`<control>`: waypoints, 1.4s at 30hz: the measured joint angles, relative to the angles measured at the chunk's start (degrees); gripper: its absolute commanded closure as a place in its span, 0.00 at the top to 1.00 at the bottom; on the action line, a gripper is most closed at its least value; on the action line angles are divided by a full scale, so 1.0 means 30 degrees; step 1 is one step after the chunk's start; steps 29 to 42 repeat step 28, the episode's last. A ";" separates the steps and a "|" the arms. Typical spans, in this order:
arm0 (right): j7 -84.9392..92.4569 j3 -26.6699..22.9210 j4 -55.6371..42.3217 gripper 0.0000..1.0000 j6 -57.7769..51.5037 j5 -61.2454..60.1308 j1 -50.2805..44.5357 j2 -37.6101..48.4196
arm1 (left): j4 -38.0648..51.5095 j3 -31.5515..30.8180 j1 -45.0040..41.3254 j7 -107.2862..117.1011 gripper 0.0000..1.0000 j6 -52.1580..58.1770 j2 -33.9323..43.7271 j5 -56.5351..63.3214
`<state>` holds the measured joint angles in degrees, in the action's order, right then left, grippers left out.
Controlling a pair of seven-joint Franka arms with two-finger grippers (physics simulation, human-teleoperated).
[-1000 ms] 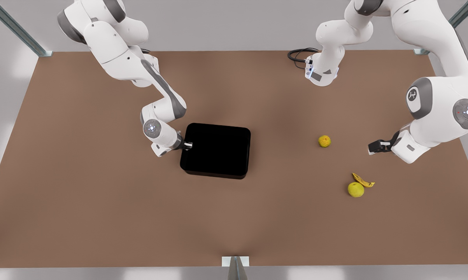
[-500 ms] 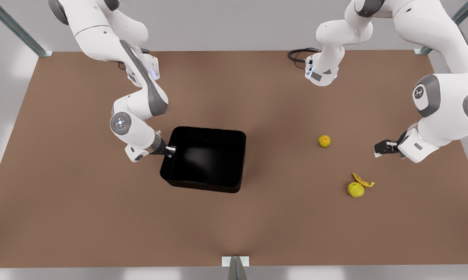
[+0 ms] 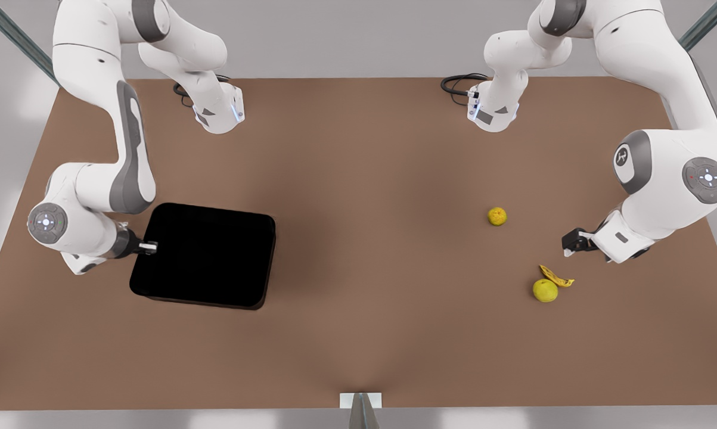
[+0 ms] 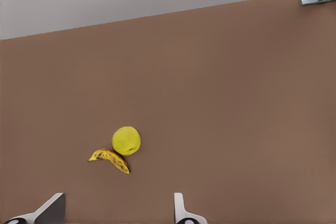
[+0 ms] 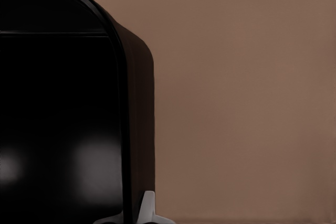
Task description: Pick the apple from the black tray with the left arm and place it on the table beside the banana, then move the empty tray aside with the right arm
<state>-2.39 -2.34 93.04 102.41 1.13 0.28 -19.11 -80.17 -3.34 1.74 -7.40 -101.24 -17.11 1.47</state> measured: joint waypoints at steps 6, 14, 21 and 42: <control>0.3691 -0.2803 -0.2778 0.11 -0.0236 -0.1445 0.0248 -0.4913 | -0.0004 -0.0006 -0.0023 -0.0151 1.00 -0.0098 -0.0001 0.0043; 0.7010 -0.2952 -0.3671 0.80 0.0420 -0.1833 0.0261 -0.6311 | -0.0006 -0.0049 -0.0057 -0.0278 1.00 -0.0140 -0.0001 0.0033; 0.7827 -0.2547 -0.8350 0.90 -0.1569 -0.2718 -0.2115 -0.3485 | 0.0010 -0.0049 -0.0083 -0.0339 1.00 -0.0150 -0.0004 0.0032; 0.7312 -0.2418 -0.8570 1.00 -0.3364 -0.1648 -0.2680 -0.2050 | -0.0005 -0.0062 -0.0085 -0.0384 1.00 -0.0154 -0.0011 0.0026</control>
